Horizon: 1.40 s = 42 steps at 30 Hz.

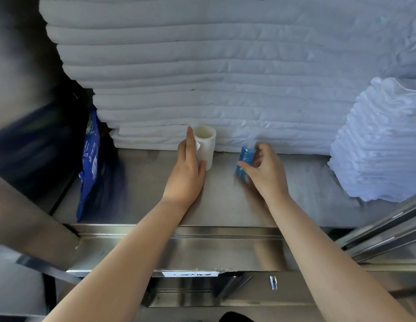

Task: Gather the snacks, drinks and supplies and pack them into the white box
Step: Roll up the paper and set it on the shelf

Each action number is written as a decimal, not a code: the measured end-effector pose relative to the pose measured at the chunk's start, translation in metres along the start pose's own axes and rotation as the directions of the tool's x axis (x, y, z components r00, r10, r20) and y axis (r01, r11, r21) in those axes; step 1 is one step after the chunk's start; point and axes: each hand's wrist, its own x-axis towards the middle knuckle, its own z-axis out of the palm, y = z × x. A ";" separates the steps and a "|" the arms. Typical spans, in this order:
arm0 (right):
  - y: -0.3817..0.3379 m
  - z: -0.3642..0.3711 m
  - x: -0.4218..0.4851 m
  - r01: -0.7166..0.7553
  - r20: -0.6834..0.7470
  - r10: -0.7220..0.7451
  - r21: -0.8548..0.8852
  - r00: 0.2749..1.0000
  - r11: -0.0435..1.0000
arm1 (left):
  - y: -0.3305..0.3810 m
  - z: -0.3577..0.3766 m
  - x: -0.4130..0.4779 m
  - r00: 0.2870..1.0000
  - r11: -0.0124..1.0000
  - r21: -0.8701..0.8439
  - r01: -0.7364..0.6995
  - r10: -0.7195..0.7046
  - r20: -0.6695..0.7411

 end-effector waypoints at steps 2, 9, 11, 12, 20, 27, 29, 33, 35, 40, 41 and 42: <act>0.002 0.000 0.000 0.005 -0.002 -0.005 0.033 1.000 0.999 | 0.003 -0.001 -0.001 0.999 0.999 0.042 -0.025 0.023 0.040; 0.005 0.000 -0.001 0.011 0.010 -0.011 0.066 1.000 0.998 | 0.004 0.002 0.000 0.995 0.987 0.152 -0.057 0.043 0.093; 0.003 0.001 0.001 0.012 0.003 -0.012 -0.003 1.000 1.000 | 0.004 0.003 0.001 0.995 0.985 0.158 -0.062 0.048 0.091; 0.004 0.002 0.002 0.011 0.013 -0.011 -0.018 1.000 1.000 | 0.004 0.003 0.001 0.994 0.984 0.166 -0.069 0.054 0.091; 0.004 0.001 0.003 0.011 0.092 -0.016 0.058 0.996 0.998 | 0.003 0.003 0.000 0.994 0.984 0.167 -0.065 0.050 0.094; 0.001 0.006 0.009 0.001 0.073 -0.004 0.038 0.997 0.999 | 0.005 0.002 -0.001 0.992 0.975 0.206 -0.088 0.067 0.104; 0.001 0.005 0.009 -0.003 0.083 -0.002 0.059 0.997 0.998 | 0.004 0.003 -0.001 0.993 0.977 0.198 -0.079 0.060 0.102; 0.000 0.003 0.006 -0.002 0.128 -0.011 0.096 0.992 0.995 | 0.003 0.004 -0.001 0.993 0.984 0.167 -0.065 0.048 0.105; -0.002 0.003 0.004 0.007 0.116 -0.017 0.087 0.993 0.996 | 0.002 0.005 -0.002 0.993 0.985 0.161 -0.063 0.047 0.105; -0.006 0.006 0.002 0.008 0.073 -0.011 0.046 0.997 0.999 | 0.008 -0.001 -0.005 0.995 0.994 0.109 -0.011 0.001 0.099; -0.007 0.007 0.003 0.004 0.073 -0.008 0.047 0.997 0.999 | 0.010 -0.002 -0.008 0.994 0.995 0.102 0.013 -0.023 0.105; -0.007 0.007 0.003 0.000 0.072 -0.004 0.053 0.997 0.999 | 0.012 -0.002 -0.012 0.992 0.993 0.108 0.035 -0.048 0.117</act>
